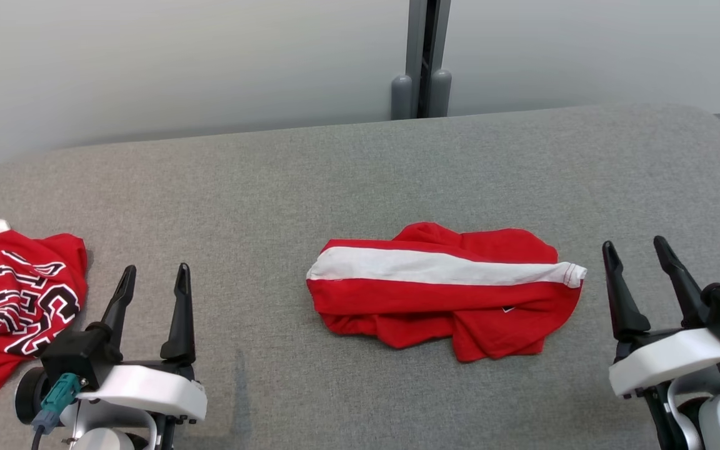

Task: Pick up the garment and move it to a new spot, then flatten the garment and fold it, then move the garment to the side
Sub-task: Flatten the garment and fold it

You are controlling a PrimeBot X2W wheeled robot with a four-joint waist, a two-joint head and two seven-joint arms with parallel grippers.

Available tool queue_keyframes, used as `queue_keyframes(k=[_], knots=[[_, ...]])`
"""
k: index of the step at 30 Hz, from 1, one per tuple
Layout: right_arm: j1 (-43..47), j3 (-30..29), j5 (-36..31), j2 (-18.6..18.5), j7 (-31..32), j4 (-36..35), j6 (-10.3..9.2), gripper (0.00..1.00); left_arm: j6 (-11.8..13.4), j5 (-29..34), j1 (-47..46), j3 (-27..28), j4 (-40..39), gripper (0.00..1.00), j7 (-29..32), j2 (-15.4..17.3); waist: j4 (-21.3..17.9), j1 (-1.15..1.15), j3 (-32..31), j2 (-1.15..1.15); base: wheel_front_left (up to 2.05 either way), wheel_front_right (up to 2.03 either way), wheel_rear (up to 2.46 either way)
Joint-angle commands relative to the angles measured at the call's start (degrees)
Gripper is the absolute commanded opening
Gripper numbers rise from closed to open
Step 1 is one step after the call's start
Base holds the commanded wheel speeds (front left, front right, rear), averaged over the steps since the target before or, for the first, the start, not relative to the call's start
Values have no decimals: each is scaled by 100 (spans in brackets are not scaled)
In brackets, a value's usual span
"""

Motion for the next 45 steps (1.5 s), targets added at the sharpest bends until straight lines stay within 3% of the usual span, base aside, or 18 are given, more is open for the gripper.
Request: queue_keyframes(k=[1, 7, 16, 23, 31, 39, 40, 41, 42, 43, 45], knots=[[136, 10, -27, 18, 94, -154, -2, 100, 0, 10, 49, 10, -17, 100, 16, 53, -30, 0, -42, 0, 0, 0, 0], [479, 26, -19, 128, 388, -721, -2, 100, 47, 12, 113, -26, -73, 100, 111, 107, -57, 0, -72, 0, 0, 0, 0], [534, -32, -1, 192, 483, -928, -2, 100, 35, -17, 27, -79, -123, 100, 186, 117, -56, 0, 24, 0, 0, 0, 0], [404, 81, 43, 223, 470, -927, -2, 100, -402, -369, -414, -350, -14, 100, 759, 57, -225, 0, 233, 0, 0, 0, 0], [210, 280, 139, 240, 346, -689, -2, 100, -1176, -1068, -1181, -720, 801, 100, 1959, -33, -753, 0, 621, 0, 0, 0, 0], [143, 308, 236, 246, 211, -462, -2, 100, -1375, -1265, -1552, -696, 1372, 100, 2176, 61, -1047, 0, 811, 0, 0, 0, 0], [127, 303, 260, 246, 201, -443, -2, 100, -1393, -1277, -1574, -693, 1394, 89, 2176, 76, -1058, 0, 823, 0, 0, 0, 0], [115, 298, 265, 246, 203, -421, -2, 100, -1407, -1266, -1602, -690, 1390, 31, 2143, 100, -1065, 0, 836, 0, 0, 0, 0], [115, 298, 265, 246, 203, -421, -2, 100, -1407, -1266, -1602, -690, 1390, 31, 2143, 100, -1065, 0, 836, 0, 0, 0, 0], [103, 306, 253, 247, 232, -397, -2, 100, -1413, -1263, -1620, -678, 1381, 0, 2116, 111, -1067, 0, 848, 0, 0, 0, 0], [53, 354, 217, 248, 320, -339, -2, 100, -1436, -1320, -1616, -679, 1389, 0, 2135, 106, -1055, 0, 871, 0, 0, 0, 0]])
